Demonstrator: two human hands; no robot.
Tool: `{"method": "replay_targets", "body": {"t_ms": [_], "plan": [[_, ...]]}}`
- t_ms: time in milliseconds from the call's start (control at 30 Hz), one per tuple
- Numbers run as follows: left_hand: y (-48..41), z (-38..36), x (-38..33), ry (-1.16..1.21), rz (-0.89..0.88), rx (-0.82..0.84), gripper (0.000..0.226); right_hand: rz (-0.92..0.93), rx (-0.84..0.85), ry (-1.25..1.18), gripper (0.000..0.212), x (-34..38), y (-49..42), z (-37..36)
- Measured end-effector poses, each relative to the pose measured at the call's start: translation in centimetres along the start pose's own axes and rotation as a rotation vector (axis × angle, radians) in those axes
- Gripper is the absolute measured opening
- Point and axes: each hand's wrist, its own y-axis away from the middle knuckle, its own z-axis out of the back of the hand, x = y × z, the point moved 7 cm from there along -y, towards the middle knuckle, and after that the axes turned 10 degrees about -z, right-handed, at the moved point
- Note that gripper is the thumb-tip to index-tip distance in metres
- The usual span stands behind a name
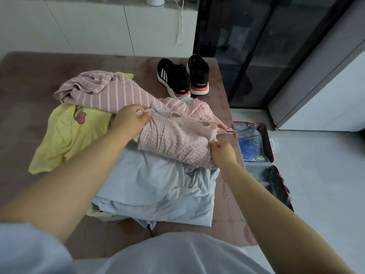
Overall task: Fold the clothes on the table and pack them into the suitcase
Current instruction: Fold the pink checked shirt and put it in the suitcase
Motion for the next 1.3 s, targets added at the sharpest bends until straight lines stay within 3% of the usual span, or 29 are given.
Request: {"method": "replay_targets", "body": {"t_ms": [167,267,333,433,500,567,700,833,900,1033,1200,1300], "plan": [[-0.1,-3.0,2.0,-0.126,0.126,0.059,0.022,-0.08,-0.091,-0.043,0.055,-1.7,0.1,0.7],[0.9,-2.5,2.3,-0.123,0.17,0.001,0.013,-0.119,0.022,-0.061,0.079,-1.8,1.8,0.8],[1.7,-2.5,2.8,-0.042,0.225,-0.027,0.016,-0.152,0.137,-0.144,0.083,-2.1,3.2,0.6],[3.2,-2.9,2.6,0.08,0.314,0.008,0.034,-0.06,0.186,-0.258,0.062,-1.6,4.7,0.3],[4.1,-3.7,1.7,0.131,0.314,0.102,0.031,-0.062,0.116,-0.286,0.053,-1.5,4.7,0.4],[5.0,-4.3,0.9,0.182,0.31,0.172,0.032,-0.163,0.088,-0.36,0.072,-2.5,4.1,0.3],[7.0,-5.1,0.1,0.337,0.417,0.191,0.029,-0.227,0.227,-0.591,0.107,-5.6,3.2,0.4],[8.9,-8.1,-3.5,0.524,0.467,0.179,0.028,-0.269,0.368,-0.742,0.059,-9.9,2.4,3.4],[9.0,-10.4,-6.3,0.625,0.498,0.192,0.028,-0.266,0.434,-0.791,0.065,-11.9,1.3,5.8],[9.5,-18.0,-14.0,0.874,0.573,0.14,0.006,-0.284,0.474,-0.774,0.095,-18.0,-2.8,12.5],[12.4,-32.9,-24.5,0.988,0.83,0.11,0.012,-0.313,0.475,-0.718,0.07,-28.7,-8.0,25.5],[15.0,-40.8,-26.9,0.972,1.036,0.191,0.011,-0.429,0.581,-0.669,0.075,-35.4,-9.6,29.3]]}}
